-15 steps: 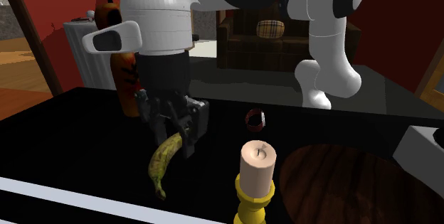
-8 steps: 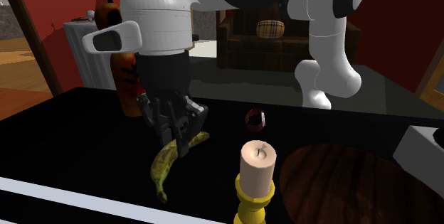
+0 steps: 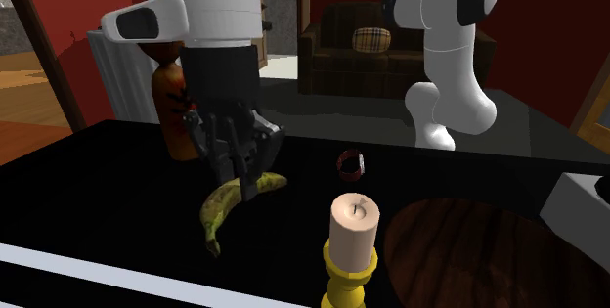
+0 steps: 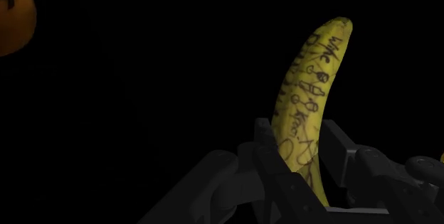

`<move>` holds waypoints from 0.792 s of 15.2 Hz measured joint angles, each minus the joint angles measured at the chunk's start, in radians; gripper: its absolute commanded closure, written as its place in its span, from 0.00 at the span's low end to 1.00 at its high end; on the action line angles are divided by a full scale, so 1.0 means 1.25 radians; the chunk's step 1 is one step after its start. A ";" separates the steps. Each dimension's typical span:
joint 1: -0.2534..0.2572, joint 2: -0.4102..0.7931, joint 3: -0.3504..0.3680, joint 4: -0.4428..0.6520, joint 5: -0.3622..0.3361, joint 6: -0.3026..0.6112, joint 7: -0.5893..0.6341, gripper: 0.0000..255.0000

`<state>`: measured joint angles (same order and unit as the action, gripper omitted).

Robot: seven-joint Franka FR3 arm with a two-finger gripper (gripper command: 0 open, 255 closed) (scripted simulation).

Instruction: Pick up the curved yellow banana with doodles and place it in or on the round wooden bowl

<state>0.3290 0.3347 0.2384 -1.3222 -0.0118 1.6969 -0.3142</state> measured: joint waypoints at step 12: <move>0.016 0.054 0.001 0.213 -0.013 -0.159 0.009 1.00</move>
<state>0.3494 0.4022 0.2395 -1.0562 -0.0280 1.4982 -0.3027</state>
